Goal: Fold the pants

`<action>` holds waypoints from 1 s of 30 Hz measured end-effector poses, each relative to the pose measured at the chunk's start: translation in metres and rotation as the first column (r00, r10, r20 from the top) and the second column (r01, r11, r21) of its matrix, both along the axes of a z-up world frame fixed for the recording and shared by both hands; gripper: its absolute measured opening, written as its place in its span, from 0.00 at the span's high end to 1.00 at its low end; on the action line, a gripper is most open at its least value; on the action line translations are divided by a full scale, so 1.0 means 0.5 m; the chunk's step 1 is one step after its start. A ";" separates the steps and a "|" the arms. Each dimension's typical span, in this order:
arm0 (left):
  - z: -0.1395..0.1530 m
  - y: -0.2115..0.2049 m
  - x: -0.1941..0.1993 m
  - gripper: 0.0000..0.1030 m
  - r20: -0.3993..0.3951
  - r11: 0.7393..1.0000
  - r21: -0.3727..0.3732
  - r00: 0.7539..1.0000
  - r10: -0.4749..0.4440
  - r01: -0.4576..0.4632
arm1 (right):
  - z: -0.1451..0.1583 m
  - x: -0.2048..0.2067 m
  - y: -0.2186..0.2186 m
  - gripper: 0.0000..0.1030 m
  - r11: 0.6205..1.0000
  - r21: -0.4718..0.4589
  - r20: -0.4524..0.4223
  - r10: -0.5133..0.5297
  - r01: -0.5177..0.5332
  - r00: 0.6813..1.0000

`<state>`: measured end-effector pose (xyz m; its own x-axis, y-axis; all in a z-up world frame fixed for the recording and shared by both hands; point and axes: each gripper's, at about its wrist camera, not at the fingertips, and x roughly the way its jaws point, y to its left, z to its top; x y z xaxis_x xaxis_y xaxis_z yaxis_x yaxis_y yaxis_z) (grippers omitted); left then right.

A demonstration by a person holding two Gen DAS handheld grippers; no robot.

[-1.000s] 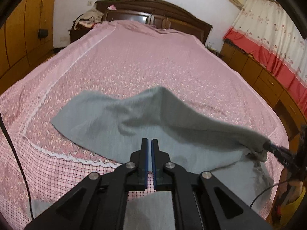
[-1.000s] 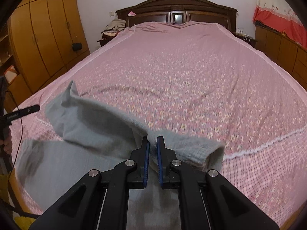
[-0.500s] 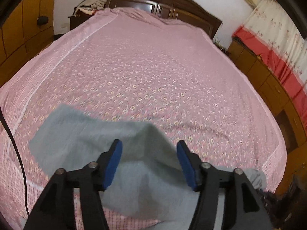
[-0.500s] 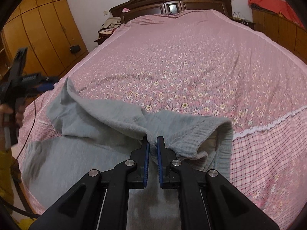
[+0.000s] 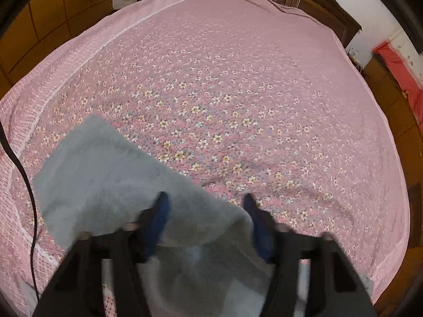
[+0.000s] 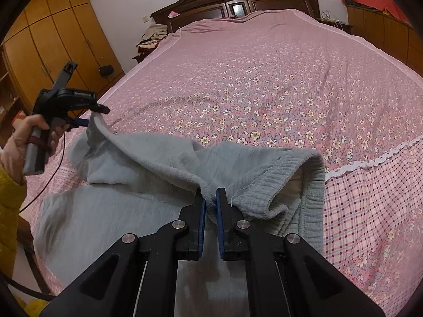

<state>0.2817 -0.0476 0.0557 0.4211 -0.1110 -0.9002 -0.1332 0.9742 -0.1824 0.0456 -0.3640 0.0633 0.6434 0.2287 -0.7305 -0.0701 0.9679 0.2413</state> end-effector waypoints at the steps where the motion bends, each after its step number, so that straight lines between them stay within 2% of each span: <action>1: -0.004 0.003 -0.003 0.70 0.000 1.000 -0.015 1.000 -0.009 0.009 | 0.001 0.000 0.001 0.91 1.000 0.001 0.001 0.001 -0.001 1.000; 3: -0.005 0.013 -0.017 0.81 0.020 0.998 -0.066 1.000 -0.011 0.012 | 0.000 -0.002 0.001 0.91 1.000 0.001 0.002 0.001 -0.001 1.000; 7: 0.010 0.034 -0.064 0.89 0.091 0.993 -0.114 0.996 -0.005 0.016 | 0.004 -0.008 0.004 0.91 1.000 0.001 0.007 -0.003 0.003 1.000; 14: 0.065 0.084 -0.187 0.90 0.187 0.984 -0.176 0.982 0.030 0.003 | 0.025 -0.035 0.003 0.91 1.000 -0.004 0.025 -0.004 0.004 1.000; 19: 0.103 0.106 -0.300 0.92 0.283 0.991 -0.131 0.959 0.030 0.008 | 0.039 -0.062 0.002 0.91 1.000 -0.006 0.035 0.001 -0.001 0.999; 23: 0.097 0.124 -0.367 0.92 0.273 0.991 -0.131 0.962 0.031 0.006 | 0.036 -0.082 0.006 0.91 1.000 -0.021 0.025 0.016 -0.016 1.000; 29: 0.053 0.131 -0.400 0.91 0.203 0.994 -0.108 0.979 0.024 -0.002 | 0.014 -0.097 0.014 0.91 0.999 -0.036 -0.014 0.026 -0.027 1.000; 30: 0.042 0.129 -0.402 0.88 0.189 0.995 -0.100 0.982 0.025 -0.006 | 0.006 -0.097 0.014 0.91 0.999 -0.030 -0.026 0.018 -0.019 1.000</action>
